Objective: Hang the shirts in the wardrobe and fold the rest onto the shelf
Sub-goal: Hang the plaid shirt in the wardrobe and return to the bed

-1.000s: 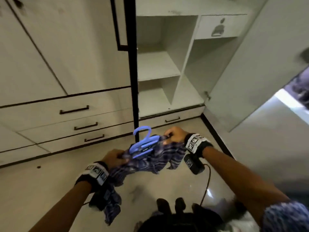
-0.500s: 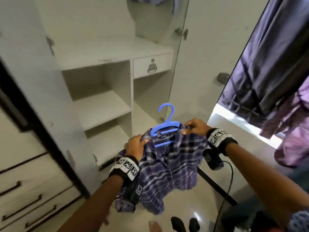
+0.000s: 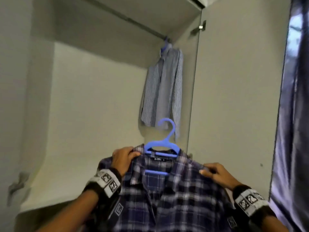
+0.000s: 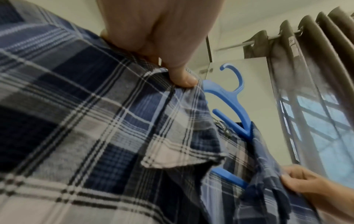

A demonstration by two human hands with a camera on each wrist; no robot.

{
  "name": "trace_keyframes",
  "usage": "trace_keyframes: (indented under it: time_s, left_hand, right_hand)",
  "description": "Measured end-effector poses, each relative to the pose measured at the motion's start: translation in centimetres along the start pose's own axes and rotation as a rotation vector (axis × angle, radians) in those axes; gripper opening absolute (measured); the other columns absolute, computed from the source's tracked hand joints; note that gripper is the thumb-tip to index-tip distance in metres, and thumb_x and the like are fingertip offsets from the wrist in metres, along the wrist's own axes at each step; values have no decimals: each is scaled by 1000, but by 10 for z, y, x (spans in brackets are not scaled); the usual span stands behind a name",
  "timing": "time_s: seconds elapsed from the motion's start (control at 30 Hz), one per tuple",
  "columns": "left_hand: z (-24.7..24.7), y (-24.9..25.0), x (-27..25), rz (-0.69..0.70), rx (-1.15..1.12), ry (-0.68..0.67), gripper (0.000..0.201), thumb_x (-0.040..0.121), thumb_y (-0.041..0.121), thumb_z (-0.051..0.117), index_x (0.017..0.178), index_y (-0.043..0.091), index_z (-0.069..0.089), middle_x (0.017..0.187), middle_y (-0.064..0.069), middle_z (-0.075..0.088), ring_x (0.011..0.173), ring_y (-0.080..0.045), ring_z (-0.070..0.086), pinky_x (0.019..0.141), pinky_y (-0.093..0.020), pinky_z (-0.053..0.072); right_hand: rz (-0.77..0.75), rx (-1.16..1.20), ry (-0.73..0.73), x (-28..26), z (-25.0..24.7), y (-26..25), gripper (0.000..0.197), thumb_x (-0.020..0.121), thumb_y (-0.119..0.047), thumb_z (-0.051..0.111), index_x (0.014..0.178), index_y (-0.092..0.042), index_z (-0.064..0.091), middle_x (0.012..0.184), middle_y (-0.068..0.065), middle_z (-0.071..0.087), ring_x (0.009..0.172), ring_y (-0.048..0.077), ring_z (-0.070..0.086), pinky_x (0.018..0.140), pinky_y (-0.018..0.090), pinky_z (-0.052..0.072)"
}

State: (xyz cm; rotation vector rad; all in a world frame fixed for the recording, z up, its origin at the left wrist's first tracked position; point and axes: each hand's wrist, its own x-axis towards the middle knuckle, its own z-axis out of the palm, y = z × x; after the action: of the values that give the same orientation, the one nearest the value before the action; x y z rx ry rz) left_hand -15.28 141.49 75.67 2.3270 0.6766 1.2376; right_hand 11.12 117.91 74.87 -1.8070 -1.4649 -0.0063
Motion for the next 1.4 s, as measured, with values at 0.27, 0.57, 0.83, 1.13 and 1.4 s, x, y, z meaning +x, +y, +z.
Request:
trace_keyframes:
  time_s: [0.27,0.57,0.83,1.13,1.4]
  left_hand:
    - [-84,24,218,139,282,278,56,88,50,47,134,19,43,131,-14,50,125,-36,42,103,-58,29]
    - [-106,-23,334,-14,485,214,86,80,74,41,147,28,14,150,-7,28,139,-32,22,105,-69,13]
    - [-94,-59,375,-15,687,76,73,87,57,50,146,29,17,153,4,22,142,-21,13,110,-57,16]
    - [-88,-88,432,-165,767,128,66,87,57,50,142,33,21,144,7,32,138,-18,21,108,-46,26]
    - [-71,-97,494,-136,778,257,60,88,55,50,138,34,25,139,9,36,135,-15,23,106,-41,27]
  right_hand:
    - [-333,-94,353,174,-109,-122,25,89,-20,64,64,-23,60,63,-3,57,58,7,50,57,21,39]
    - [-282,-551,703,351,-198,-201,34,88,-32,63,91,1,71,90,20,68,88,34,62,74,35,47]
    - [-199,-679,878,457,-203,-202,35,92,-31,58,92,3,65,98,25,64,92,37,60,68,33,41]
    - [-120,-604,952,563,-168,-179,25,99,-15,44,107,1,61,113,19,62,104,35,59,78,35,47]
    - [-141,-681,924,650,-183,-188,27,98,-2,37,112,1,61,116,17,63,108,33,59,82,35,47]
